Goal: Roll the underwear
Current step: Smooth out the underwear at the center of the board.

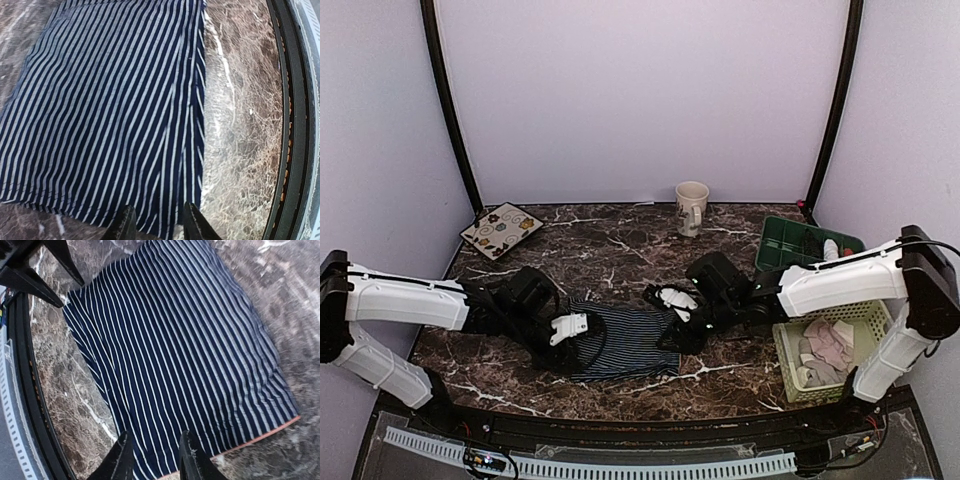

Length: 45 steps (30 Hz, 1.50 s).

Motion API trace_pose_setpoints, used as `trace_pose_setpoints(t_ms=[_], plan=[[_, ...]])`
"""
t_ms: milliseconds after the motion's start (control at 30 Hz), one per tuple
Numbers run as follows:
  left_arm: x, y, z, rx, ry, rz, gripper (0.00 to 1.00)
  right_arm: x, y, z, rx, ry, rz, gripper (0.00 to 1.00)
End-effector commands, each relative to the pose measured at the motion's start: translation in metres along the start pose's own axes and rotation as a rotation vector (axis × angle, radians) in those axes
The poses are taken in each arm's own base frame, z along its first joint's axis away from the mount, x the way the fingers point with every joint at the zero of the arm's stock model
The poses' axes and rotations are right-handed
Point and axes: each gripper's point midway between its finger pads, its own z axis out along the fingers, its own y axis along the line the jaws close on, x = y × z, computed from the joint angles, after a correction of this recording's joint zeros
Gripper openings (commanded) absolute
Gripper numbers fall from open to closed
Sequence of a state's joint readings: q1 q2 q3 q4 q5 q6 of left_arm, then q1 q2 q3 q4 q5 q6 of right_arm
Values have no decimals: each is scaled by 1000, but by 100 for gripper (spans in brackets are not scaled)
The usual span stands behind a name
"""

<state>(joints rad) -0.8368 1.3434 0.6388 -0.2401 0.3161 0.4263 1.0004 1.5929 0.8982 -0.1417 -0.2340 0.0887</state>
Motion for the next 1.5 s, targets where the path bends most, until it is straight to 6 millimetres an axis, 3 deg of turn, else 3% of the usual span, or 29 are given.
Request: trace_pose_setpoints(t_ms=[0,300,433,567,700,933,1167,1267,1467], plan=[[-6,-2,9,3,10,33,34,18,-1,21,-40,75,45,28],[25,1,24,-6,174,92,30,83,-6,30,-41,324,25,23],[40,2,18,-21,244,85,25,96,-10,26,-20,383,16,23],[46,4,7,-59,259,97,27,97,-9,22,-19,400,-4,24],[19,0,-7,-67,123,94,42,76,0,21,-56,345,-18,24],[-11,-5,-10,-54,2,77,56,53,6,14,-73,298,-20,27],[-9,-2,10,-69,51,108,56,43,8,2,-74,267,4,27],[-3,-4,17,-56,89,133,55,51,11,4,-94,285,16,27],[30,-2,27,-72,230,151,50,82,6,19,-100,373,37,20]])
